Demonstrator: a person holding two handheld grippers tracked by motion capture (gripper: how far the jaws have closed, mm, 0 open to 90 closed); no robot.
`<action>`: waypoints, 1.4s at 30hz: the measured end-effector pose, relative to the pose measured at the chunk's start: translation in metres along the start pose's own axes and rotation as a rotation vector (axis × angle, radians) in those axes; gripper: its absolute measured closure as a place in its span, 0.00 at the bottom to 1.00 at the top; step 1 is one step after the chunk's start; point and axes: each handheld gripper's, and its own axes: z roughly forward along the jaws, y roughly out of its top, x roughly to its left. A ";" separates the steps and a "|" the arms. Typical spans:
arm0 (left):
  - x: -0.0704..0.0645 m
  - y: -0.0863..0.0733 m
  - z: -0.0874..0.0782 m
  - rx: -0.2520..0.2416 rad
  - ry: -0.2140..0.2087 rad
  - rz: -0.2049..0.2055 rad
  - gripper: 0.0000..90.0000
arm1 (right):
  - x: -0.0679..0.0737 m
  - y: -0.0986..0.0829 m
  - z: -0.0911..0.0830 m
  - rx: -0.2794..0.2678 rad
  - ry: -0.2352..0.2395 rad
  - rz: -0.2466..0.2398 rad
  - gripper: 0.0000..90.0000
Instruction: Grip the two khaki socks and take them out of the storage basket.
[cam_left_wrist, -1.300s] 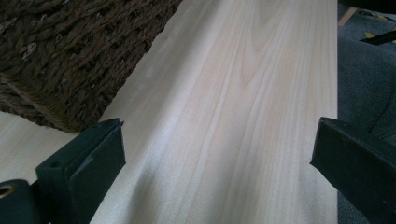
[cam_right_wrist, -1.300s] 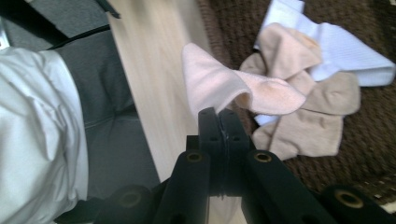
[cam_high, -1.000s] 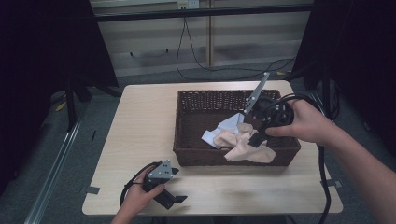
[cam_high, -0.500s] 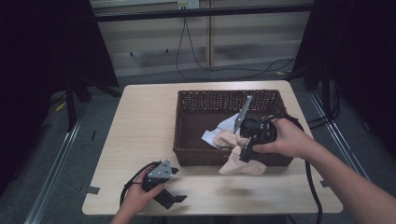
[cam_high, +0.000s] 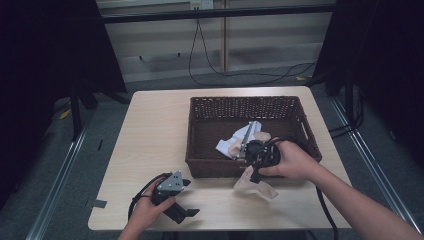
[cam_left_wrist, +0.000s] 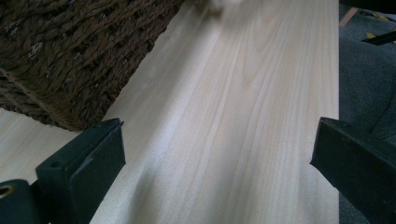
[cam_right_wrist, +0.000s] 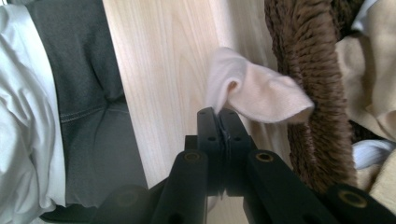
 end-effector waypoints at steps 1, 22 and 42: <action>0.000 0.000 0.000 0.000 0.000 0.000 0.03 | 0.000 0.000 0.001 -0.004 0.000 -0.008 0.98; 0.000 0.000 0.002 0.000 -0.007 0.005 0.03 | -0.007 -0.001 -0.053 -0.125 -0.062 0.076 0.31; 0.001 -0.001 0.000 -0.004 -0.006 0.000 0.03 | -0.078 0.003 -0.036 -0.092 -0.208 0.253 0.16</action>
